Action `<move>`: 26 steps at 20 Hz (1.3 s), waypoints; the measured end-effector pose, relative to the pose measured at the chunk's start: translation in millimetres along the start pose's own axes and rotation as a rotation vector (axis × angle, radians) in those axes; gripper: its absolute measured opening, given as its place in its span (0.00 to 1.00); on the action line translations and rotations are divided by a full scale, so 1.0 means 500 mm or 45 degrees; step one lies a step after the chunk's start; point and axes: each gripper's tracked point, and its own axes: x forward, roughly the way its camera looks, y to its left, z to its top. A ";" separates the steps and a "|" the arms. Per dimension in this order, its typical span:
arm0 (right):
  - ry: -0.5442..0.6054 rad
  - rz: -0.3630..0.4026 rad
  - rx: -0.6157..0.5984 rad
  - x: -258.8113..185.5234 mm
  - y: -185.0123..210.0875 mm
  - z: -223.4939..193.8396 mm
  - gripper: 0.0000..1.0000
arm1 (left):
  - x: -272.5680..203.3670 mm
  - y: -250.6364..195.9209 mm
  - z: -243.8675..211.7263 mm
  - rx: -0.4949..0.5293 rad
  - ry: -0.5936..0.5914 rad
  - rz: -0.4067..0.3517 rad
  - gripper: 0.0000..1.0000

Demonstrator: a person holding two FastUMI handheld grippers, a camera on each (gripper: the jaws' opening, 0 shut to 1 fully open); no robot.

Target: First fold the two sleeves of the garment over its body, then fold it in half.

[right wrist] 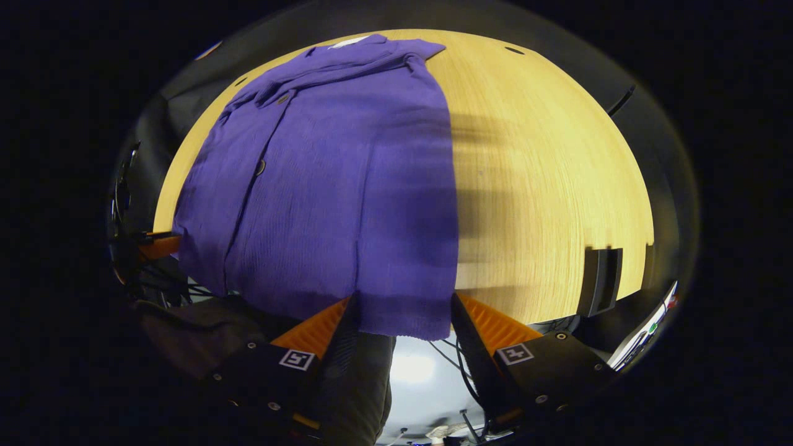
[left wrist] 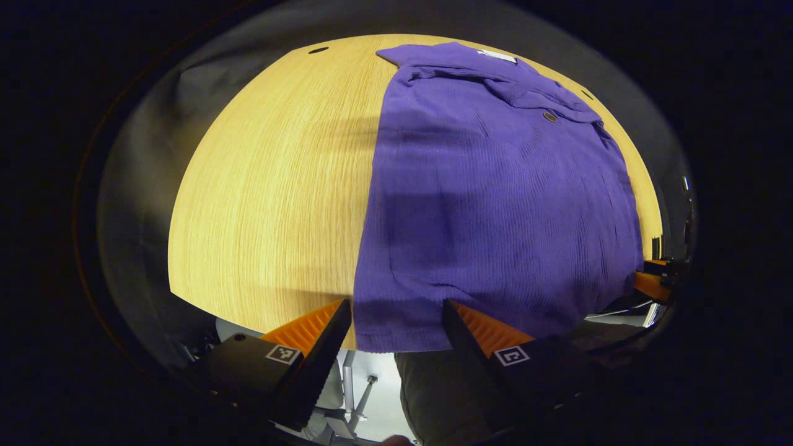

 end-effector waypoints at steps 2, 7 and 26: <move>0.041 0.018 -0.013 -0.002 0.014 -0.005 0.76 | 0.004 -0.001 -0.003 0.008 0.052 -0.006 0.97; 0.097 0.213 0.253 0.004 0.072 0.007 0.14 | 0.002 -0.028 0.001 -0.032 0.137 -0.055 0.30; -0.240 0.204 0.366 -0.138 0.097 0.201 0.05 | -0.136 -0.037 0.196 0.101 -0.067 -0.301 0.09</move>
